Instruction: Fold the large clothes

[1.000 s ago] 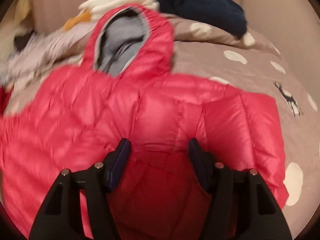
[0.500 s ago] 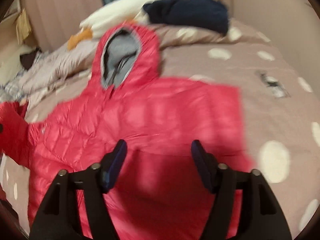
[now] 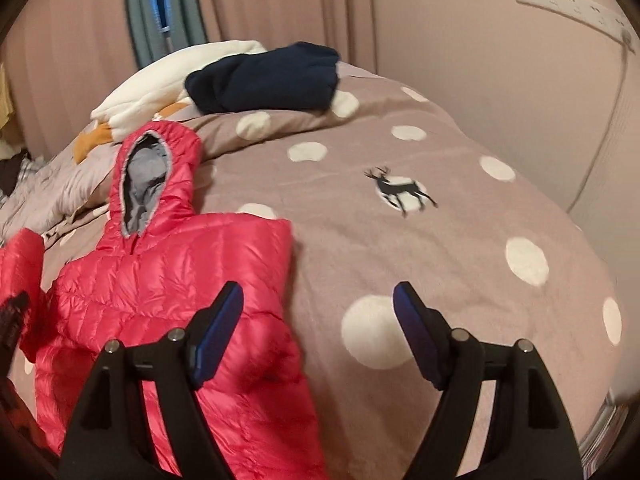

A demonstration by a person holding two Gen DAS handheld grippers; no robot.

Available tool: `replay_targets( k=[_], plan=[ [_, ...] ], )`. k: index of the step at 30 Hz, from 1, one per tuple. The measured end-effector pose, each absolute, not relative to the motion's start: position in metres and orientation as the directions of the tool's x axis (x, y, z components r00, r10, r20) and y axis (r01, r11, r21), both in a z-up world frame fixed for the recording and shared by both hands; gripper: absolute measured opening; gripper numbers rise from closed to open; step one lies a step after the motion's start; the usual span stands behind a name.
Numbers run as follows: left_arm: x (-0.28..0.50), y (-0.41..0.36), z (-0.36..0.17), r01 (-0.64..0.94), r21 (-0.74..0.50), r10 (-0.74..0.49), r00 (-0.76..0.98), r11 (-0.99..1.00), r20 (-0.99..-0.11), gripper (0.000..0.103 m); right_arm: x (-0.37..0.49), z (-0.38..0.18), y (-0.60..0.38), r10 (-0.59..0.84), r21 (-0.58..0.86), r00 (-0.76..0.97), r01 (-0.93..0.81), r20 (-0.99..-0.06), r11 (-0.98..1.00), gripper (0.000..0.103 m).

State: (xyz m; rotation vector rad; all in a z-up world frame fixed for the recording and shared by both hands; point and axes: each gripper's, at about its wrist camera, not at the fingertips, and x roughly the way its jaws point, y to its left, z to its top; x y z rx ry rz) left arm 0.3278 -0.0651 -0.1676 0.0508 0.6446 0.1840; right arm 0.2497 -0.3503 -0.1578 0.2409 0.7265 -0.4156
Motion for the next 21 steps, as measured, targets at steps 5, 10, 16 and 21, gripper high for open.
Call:
replay_targets(
  k=[5, 10, 16, 21],
  plan=[
    [0.317, -0.092, -0.176, -0.071, 0.159, 0.155, 0.775, 0.985, -0.612, 0.018, 0.234, -0.153, -0.352, -0.316, 0.074, 0.660, 0.492, -0.681, 0.867, 0.078],
    [0.303, -0.085, -0.171, -0.039, 0.136, 0.117, 0.765, 0.990, -0.633, 0.095, 0.220, -0.140, -0.345, -0.343, 0.082, 0.650, 0.531, -0.679, 0.843, 0.079],
    [0.267, -0.031, -0.140, -0.144, 0.011, 0.125, 0.813, 0.990, -0.569, 0.095, 0.208, -0.126, -0.319, -0.363, 0.072, 0.664, 0.533, -0.653, 0.843, 0.083],
    [0.255, -0.003, -0.136, -0.220, -0.012, 0.176, 0.813, 0.975, -0.556, 0.096, 0.206, -0.127, -0.298, -0.311, 0.113, 0.686, 0.498, -0.658, 0.860, 0.083]
  ],
)
